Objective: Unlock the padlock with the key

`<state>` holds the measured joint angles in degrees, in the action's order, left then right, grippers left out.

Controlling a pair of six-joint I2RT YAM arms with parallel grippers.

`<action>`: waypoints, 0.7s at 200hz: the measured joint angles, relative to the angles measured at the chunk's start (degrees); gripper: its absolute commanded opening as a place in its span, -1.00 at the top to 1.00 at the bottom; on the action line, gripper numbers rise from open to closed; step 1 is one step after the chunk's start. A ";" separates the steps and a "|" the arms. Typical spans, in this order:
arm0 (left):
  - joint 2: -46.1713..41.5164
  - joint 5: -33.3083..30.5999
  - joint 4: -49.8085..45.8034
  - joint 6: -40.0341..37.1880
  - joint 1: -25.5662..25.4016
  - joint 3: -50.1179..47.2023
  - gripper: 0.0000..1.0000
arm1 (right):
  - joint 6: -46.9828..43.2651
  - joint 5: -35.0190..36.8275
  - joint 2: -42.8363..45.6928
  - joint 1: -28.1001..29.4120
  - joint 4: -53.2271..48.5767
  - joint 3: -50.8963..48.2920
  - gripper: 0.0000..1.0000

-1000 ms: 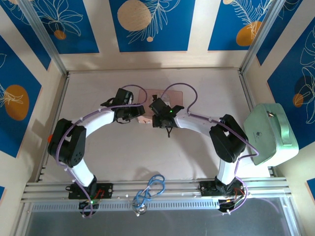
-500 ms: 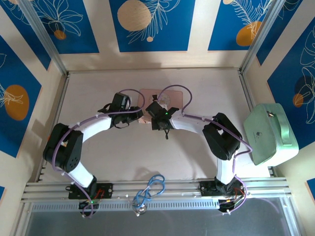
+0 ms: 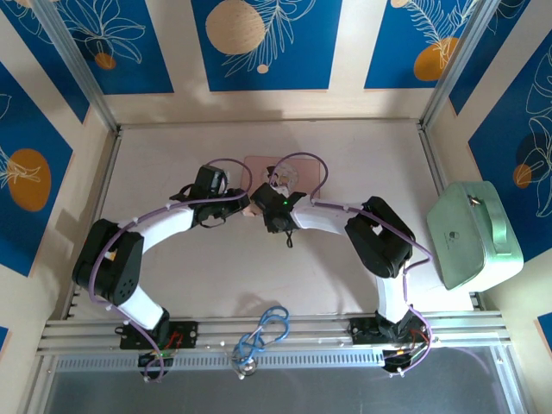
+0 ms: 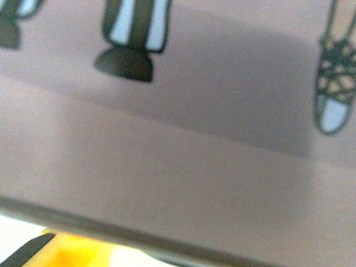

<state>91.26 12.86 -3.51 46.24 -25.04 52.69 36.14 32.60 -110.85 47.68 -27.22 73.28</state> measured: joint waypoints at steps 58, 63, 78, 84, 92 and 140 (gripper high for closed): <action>-0.76 0.59 -0.33 0.09 -0.22 -0.98 0.29 | 0.66 3.63 -2.73 0.96 -5.55 4.90 0.68; -0.79 0.63 -0.33 0.26 -0.24 -1.07 0.30 | 0.79 4.00 -2.97 1.07 -6.10 5.29 0.69; -0.87 0.68 -0.28 0.44 -0.26 -1.22 0.30 | 1.38 4.92 -3.56 1.38 -7.96 6.32 0.74; -0.92 0.66 -0.26 0.46 -0.26 -1.29 0.30 | 1.53 5.33 -3.78 1.49 -8.70 6.75 0.76; -1.05 0.66 -0.28 0.46 -0.26 -1.40 0.31 | 1.88 5.81 -4.11 1.64 -9.86 7.37 0.78; -1.20 0.63 -1.81 1.14 -0.28 -2.80 0.31 | 4.26 8.59 -7.04 3.02 -17.64 12.72 0.77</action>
<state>90.06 13.50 -5.32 47.37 -25.32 49.89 40.40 41.19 -117.89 50.70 -44.86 86.00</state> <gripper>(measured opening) 0.348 0.116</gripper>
